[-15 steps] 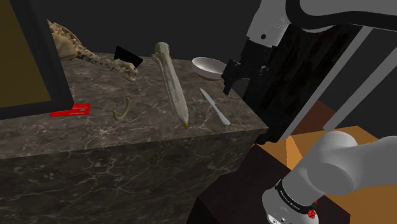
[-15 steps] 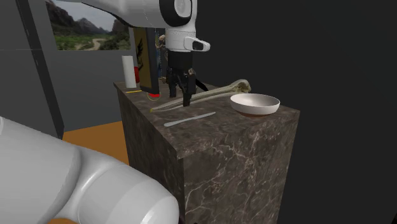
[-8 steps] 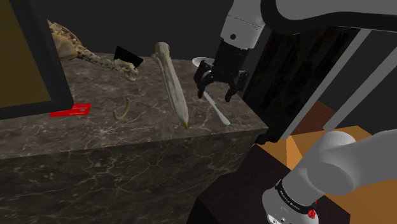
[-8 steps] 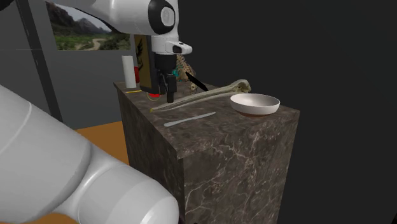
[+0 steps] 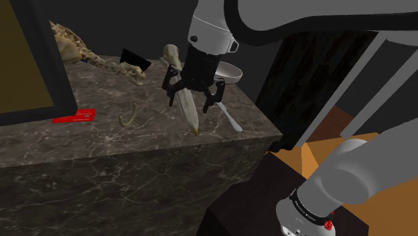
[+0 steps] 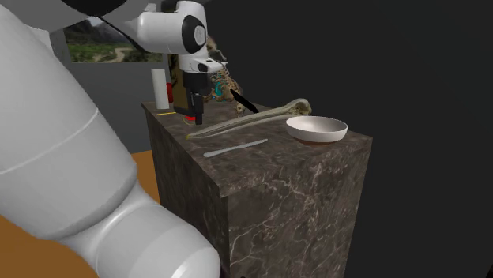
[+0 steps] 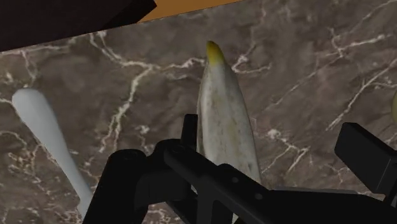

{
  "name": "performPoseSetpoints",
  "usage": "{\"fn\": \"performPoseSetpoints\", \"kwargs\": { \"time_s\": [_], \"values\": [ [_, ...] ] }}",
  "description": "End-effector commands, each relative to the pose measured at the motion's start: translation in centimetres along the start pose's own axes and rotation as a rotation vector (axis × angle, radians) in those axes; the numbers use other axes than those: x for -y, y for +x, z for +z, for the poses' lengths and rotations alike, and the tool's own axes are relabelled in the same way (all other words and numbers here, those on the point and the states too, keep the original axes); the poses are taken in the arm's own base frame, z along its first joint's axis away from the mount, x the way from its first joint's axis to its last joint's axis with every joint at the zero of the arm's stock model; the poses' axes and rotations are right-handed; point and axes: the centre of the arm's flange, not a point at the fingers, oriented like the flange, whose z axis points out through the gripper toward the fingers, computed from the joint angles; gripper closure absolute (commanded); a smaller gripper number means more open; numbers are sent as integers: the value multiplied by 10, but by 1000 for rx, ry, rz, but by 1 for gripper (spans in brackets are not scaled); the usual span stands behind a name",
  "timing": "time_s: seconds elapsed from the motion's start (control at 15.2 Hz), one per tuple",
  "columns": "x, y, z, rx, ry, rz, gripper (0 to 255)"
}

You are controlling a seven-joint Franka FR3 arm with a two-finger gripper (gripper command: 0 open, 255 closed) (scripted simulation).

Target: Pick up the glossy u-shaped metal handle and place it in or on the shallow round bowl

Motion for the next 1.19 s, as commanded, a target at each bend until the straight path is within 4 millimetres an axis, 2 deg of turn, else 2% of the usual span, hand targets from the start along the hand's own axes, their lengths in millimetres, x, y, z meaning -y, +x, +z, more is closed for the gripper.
{"fn": "performPoseSetpoints", "kwargs": {
  "time_s": [0.0,0.59,1.12],
  "values": [
    [24,-5,4,-4,7,42,0],
    [136,-8,28,-28,32,212,0],
    [137,-7,68,-28,32,212,0]
  ]
}}
